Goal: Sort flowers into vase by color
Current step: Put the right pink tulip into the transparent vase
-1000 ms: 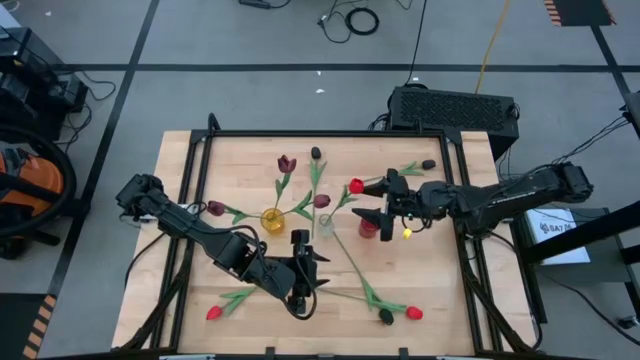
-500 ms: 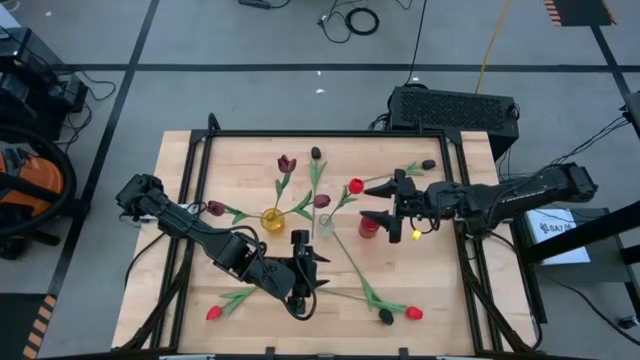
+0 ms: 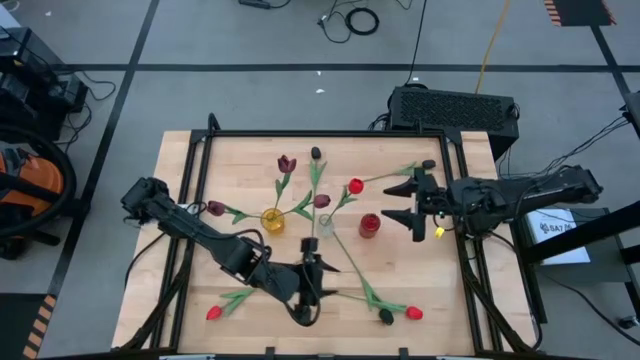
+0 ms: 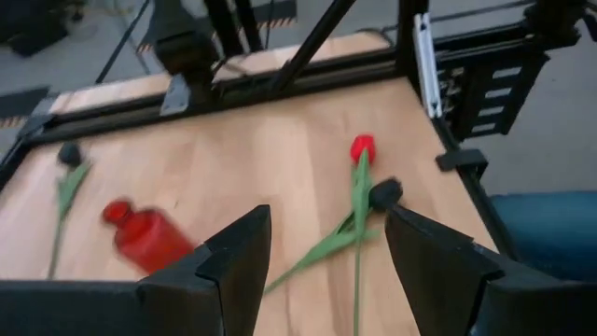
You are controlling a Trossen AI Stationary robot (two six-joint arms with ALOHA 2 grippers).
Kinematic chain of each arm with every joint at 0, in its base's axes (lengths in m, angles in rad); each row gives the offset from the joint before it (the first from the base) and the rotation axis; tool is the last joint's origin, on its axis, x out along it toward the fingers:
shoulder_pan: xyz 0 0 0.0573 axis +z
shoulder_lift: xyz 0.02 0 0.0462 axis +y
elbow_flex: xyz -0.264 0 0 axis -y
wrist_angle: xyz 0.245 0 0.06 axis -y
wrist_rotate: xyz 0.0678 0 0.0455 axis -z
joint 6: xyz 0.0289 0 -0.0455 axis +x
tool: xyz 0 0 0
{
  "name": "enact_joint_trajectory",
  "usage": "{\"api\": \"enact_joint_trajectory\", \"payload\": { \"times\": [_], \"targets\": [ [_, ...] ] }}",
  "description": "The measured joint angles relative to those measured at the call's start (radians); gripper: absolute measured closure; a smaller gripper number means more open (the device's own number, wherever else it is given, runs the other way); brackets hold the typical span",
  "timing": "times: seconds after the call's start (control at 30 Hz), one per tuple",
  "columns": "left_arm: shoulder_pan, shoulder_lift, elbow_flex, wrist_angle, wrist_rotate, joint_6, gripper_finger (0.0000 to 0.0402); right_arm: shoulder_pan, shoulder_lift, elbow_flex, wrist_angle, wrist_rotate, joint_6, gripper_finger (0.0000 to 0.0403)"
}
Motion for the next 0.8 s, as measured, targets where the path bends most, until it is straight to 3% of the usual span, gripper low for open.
{"api": "enact_joint_trajectory", "payload": {
  "times": [0.17, 0.33, 0.6, 0.8],
  "targets": [
    [0.025, 0.091, 0.000, 0.160, 0.132, 0.094, 0.0183, 0.003, -0.044, 0.000, -0.034, 0.000, 0.017, 0.0106],
    [0.075, 0.194, 0.023, 0.205, 0.294, 0.105, 0.0183, 0.003, -0.056, 0.000, -0.048, 0.000, 0.008, 0.0106],
    [0.154, 0.376, 0.115, 0.222, 0.339, 0.104, 0.0183, 0.003, -0.064, 0.000, -0.048, 0.000, -0.021, 0.0106],
    [0.167, 0.413, 0.126, 0.216, 0.334, 0.157, 0.0183, 0.003, -0.081, 0.000, -0.060, -0.001, -0.021, 0.0106]
  ]
}}
